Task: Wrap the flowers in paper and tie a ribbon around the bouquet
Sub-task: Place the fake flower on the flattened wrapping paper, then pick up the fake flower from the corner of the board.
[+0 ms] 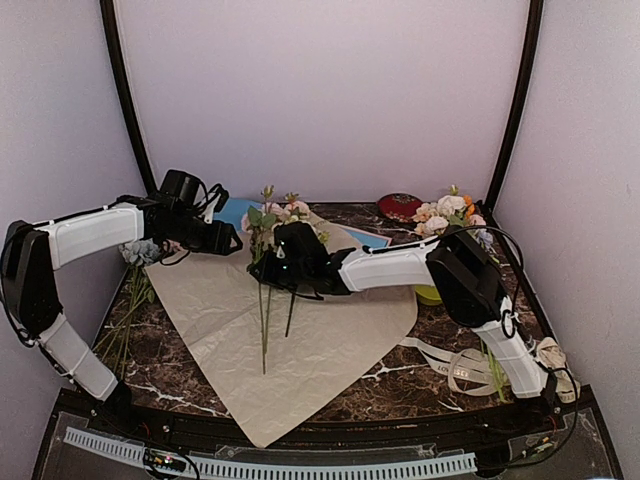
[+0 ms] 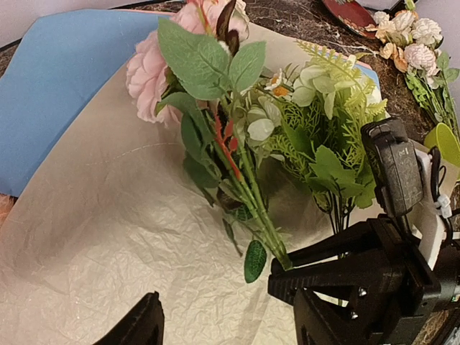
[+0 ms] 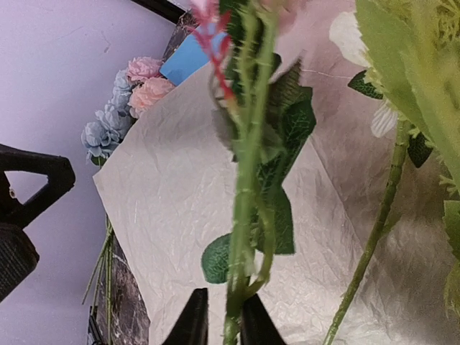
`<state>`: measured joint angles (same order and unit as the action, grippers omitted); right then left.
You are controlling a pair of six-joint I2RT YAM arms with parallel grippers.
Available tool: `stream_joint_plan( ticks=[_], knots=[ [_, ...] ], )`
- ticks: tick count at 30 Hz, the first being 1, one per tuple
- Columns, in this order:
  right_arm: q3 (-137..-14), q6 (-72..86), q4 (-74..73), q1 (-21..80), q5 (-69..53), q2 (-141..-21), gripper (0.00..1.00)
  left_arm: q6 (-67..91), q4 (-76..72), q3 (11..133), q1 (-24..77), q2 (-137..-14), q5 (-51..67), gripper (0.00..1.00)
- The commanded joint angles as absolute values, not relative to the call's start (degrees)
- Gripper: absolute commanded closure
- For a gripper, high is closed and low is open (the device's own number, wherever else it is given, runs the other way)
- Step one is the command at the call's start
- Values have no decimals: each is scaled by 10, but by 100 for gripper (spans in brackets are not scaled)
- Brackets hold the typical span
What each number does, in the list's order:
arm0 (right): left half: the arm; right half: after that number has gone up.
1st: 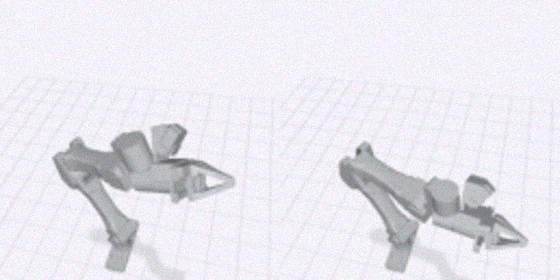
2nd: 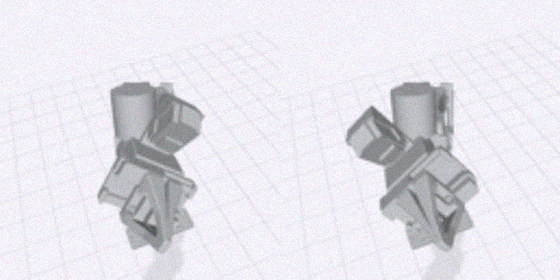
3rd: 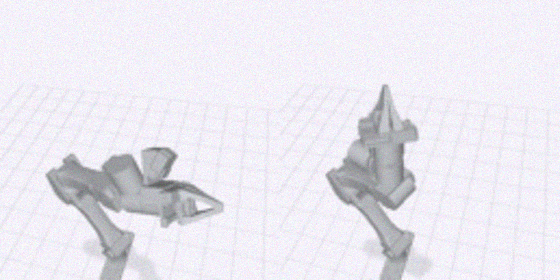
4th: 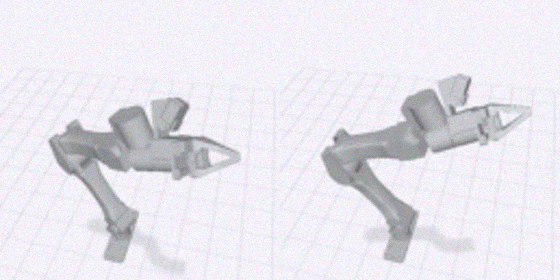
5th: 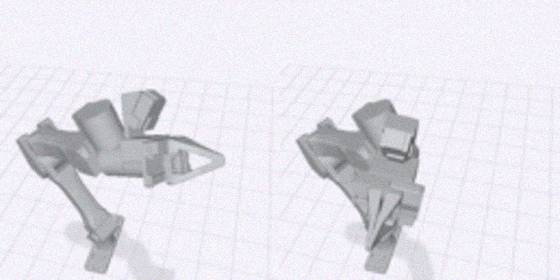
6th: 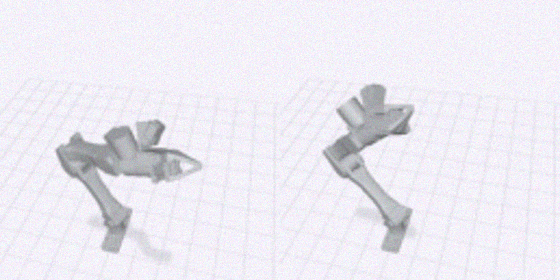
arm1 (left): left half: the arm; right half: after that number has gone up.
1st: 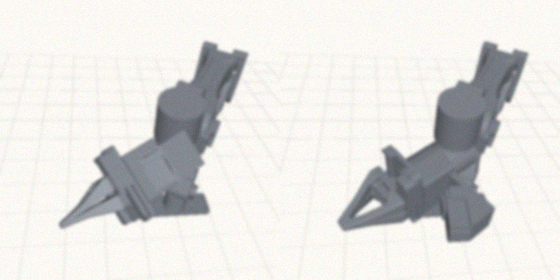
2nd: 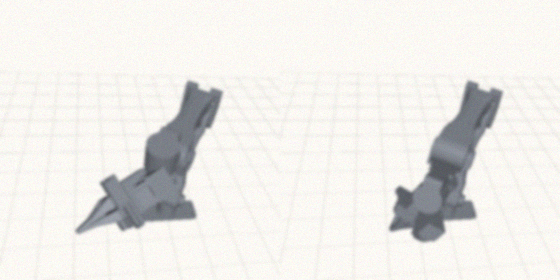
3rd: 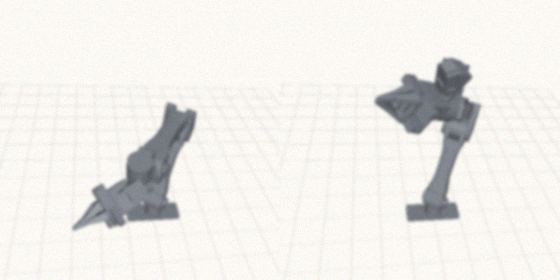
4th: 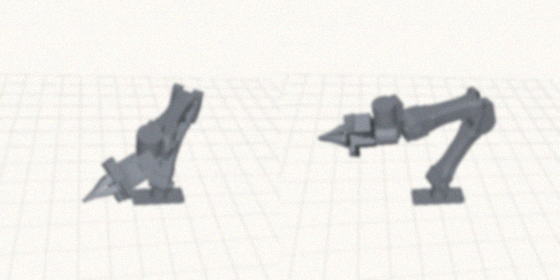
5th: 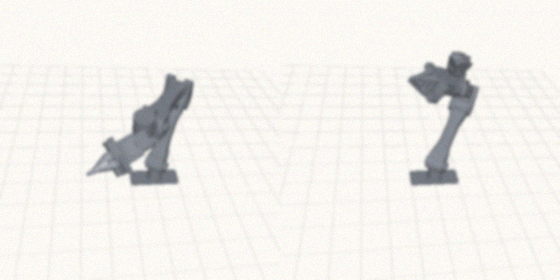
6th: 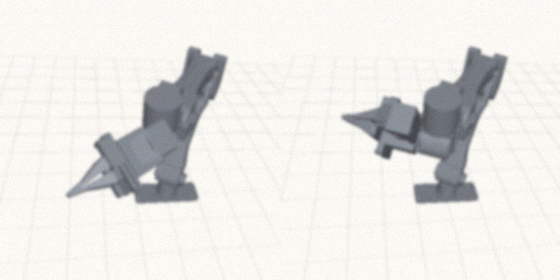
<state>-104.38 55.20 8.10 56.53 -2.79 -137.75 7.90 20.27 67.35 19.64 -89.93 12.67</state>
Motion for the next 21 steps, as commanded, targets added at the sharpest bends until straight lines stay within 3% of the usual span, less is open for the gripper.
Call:
stream_joint_plan(
  ticks=[1, 5, 10, 14, 21],
  knots=[
    [-1062, 532, 72, 573, -14, -1358, 76, 79, 209, 683, 193, -898, 136, 37],
    [-1030, 496, 61, 576, -7, -1311, 70, 78, 209, 683, 193, -897, 135, 37],
    [-967, 391, 49, 576, -24, -1202, 68, 76, 210, 684, 193, -895, 140, 37],
    [-919, 292, -52, 563, 45, -1103, 69, 74, 211, 685, 193, -890, 148, 37],
    [-819, 262, -274, 375, 137, -951, 72, 72, 213, 690, 193, -887, 163, 37]
  ],
)
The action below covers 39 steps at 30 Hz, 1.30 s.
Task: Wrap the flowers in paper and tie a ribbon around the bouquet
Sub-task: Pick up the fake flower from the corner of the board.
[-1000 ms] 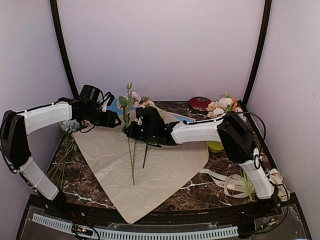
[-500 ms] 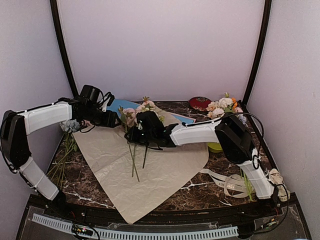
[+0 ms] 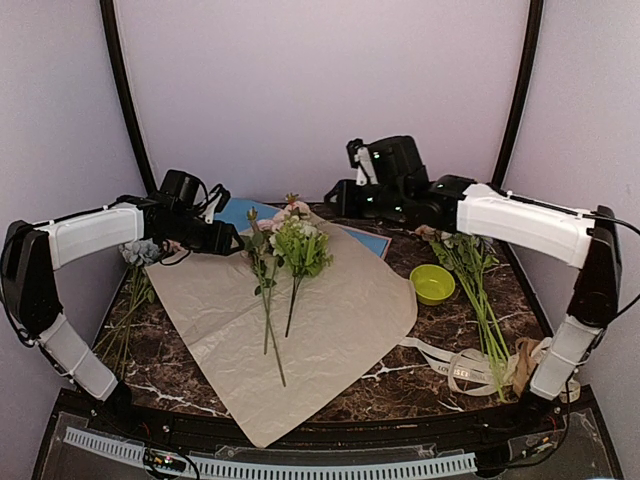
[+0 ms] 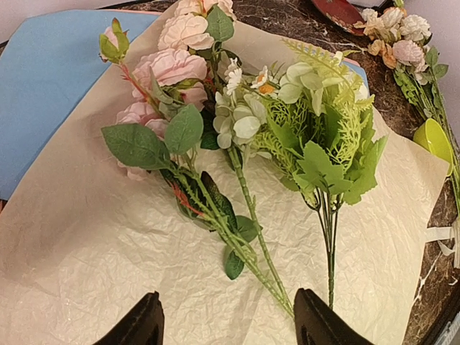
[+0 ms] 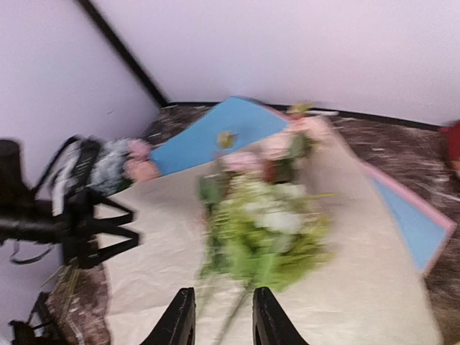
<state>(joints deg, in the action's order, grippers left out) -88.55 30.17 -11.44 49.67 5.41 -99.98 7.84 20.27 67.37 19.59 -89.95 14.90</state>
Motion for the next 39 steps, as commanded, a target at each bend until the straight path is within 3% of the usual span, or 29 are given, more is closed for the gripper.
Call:
stream_joint_plan(
  ticks=[1, 7, 10, 14, 39],
  knots=[
    [-800, 259, -294, 340, 136, -936, 72, 71, 213, 690, 193, -887, 163, 37],
    [-697, 228, -346, 128, 105, -895, 70, 69, 214, 691, 193, -888, 169, 37],
    [-676, 198, -337, 70, 80, -908, 77, 67, 215, 690, 193, -891, 165, 37],
    [-688, 174, -333, 61, 94, -951, 85, 67, 213, 689, 193, -894, 166, 37],
    [-798, 130, -349, 59, 159, -1095, 86, 62, 213, 688, 193, -900, 165, 37]
  ],
)
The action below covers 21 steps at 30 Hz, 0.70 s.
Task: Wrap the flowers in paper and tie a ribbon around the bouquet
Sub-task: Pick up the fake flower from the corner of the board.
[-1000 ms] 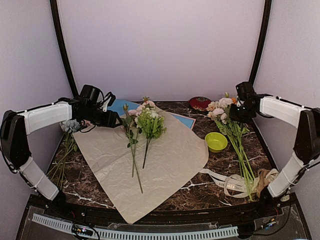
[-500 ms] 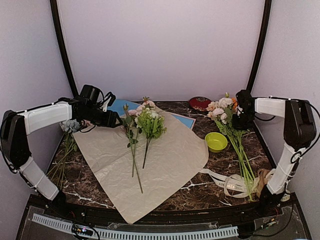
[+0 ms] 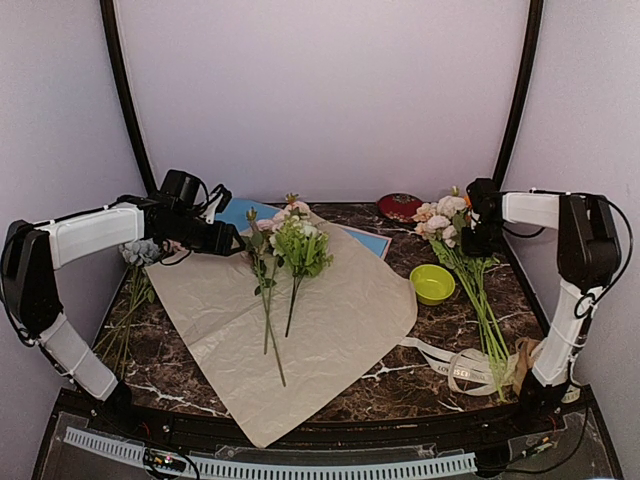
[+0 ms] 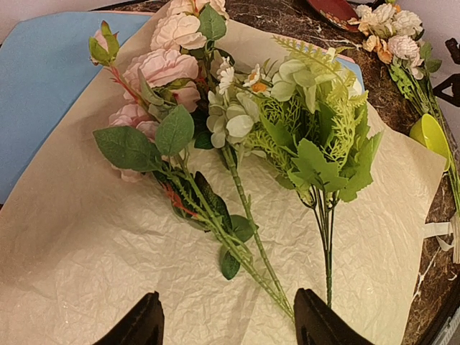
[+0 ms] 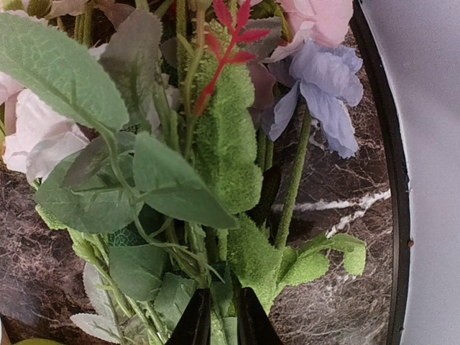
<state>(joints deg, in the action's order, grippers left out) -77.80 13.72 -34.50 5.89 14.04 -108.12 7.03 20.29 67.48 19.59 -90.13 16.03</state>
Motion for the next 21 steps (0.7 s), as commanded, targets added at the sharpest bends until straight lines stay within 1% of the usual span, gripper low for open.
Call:
stream_joint_plan(
  ticks=[1, 12, 21],
  knots=[
    [-798, 129, -350, 60, 156, -1096, 85, 63, 214, 688, 193, -901, 166, 37],
    [-791, 118, -346, 60, 105, -1081, 82, 62, 214, 688, 193, -901, 171, 37],
    [-774, 121, -348, 61, 90, -1053, 86, 61, 213, 688, 193, -903, 172, 37]
  ],
)
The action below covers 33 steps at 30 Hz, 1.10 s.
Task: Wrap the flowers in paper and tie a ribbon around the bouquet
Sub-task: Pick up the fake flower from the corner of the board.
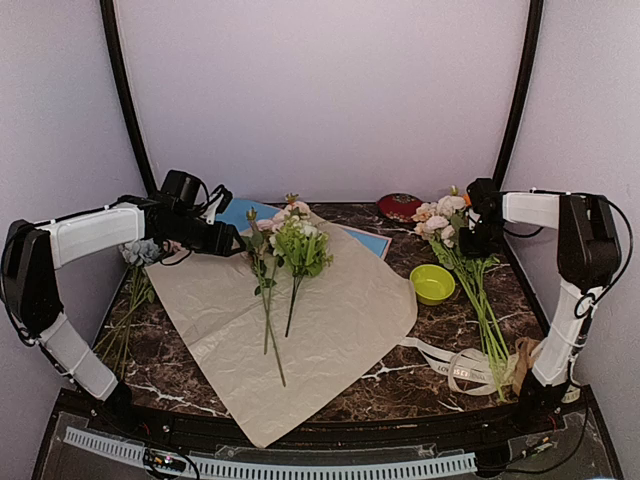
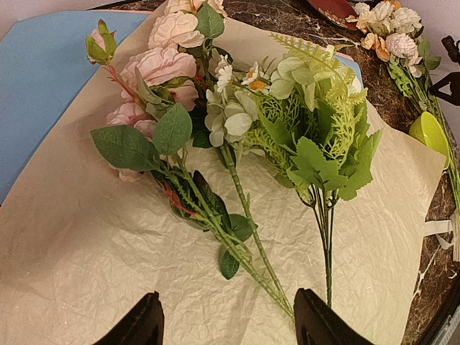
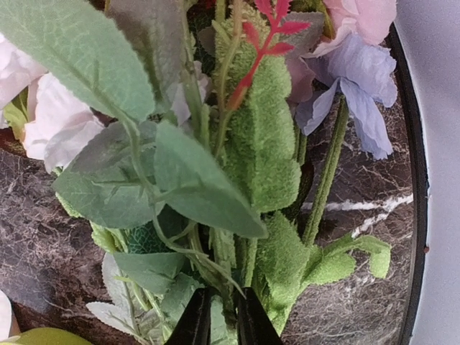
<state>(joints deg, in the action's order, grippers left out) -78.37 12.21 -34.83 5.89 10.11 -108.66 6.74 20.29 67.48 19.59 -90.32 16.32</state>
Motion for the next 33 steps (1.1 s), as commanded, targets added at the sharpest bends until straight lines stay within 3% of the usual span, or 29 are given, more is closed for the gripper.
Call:
stream_joint_plan(
  ticks=[1, 23, 29, 33],
  knots=[
    [-770, 120, -345, 61, 94, -1051, 87, 61, 213, 688, 193, -903, 171, 37],
    [-780, 112, -349, 61, 116, -1091, 86, 60, 213, 687, 193, -900, 171, 37],
    [-788, 107, -355, 61, 122, -1091, 100, 60, 214, 688, 193, -901, 173, 37],
    [-791, 109, -361, 61, 134, -1075, 100, 60, 214, 688, 193, -901, 171, 37]
  ],
)
